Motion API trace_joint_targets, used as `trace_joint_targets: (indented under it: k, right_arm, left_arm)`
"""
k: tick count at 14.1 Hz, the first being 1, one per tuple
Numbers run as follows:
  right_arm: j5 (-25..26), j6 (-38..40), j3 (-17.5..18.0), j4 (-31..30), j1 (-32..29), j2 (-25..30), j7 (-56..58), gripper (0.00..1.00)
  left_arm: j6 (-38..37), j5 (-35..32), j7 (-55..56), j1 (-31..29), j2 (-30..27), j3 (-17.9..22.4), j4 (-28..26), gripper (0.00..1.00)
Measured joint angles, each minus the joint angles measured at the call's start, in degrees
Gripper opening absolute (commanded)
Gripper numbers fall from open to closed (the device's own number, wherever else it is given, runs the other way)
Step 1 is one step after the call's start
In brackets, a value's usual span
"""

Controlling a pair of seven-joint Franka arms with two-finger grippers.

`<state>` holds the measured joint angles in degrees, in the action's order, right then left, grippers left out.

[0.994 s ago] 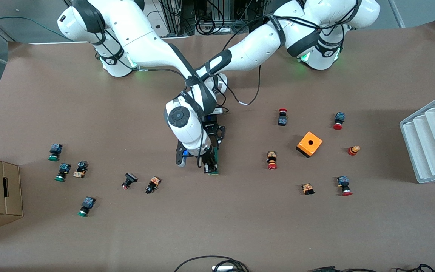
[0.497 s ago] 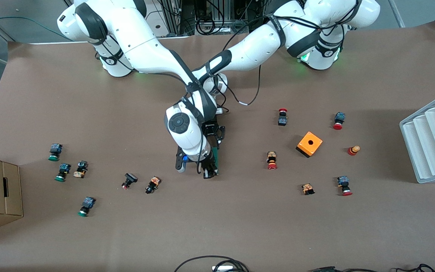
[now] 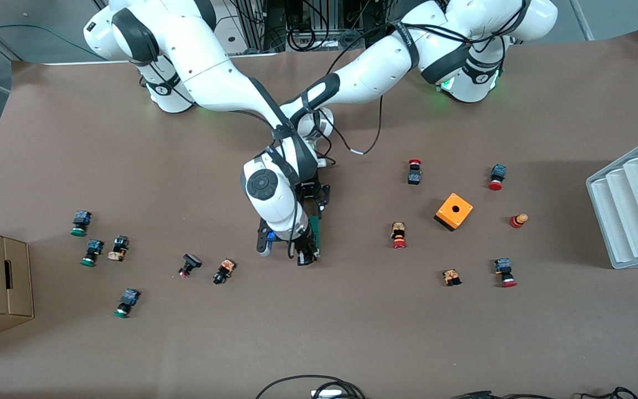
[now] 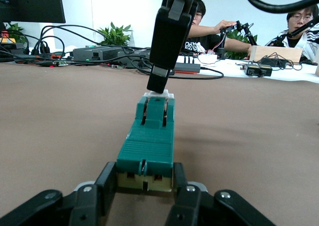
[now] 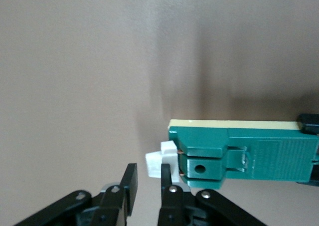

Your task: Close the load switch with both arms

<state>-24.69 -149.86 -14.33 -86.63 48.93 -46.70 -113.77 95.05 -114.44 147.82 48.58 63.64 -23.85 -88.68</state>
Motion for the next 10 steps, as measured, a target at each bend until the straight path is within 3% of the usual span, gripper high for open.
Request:
trace_joint_targets:
  k: [5, 8, 10]
  right_arm:
    - [0.0, 7.5, 0.1, 2.5, -4.2, 5.6, 4.9, 1.0]
    - [0.0, 17.9, 0.3, 1.8, -7.7, 12.8, 18.1, 1.0]
    - [0.0, 24.7, 0.5, 0.4, -11.2, 17.3, 29.4, 1.0]
  left_arm:
    - [0.1, 0.0, 0.0, 0.0, 0.0, 0.0, 0.0, 0.53]
    - [0.2, 0.0, 0.0, 0.0, 0.0, 0.0, 0.1, 0.56]
    - [0.6, 0.3, 0.0, 0.0, -0.1, 0.0, 0.2, 0.66]
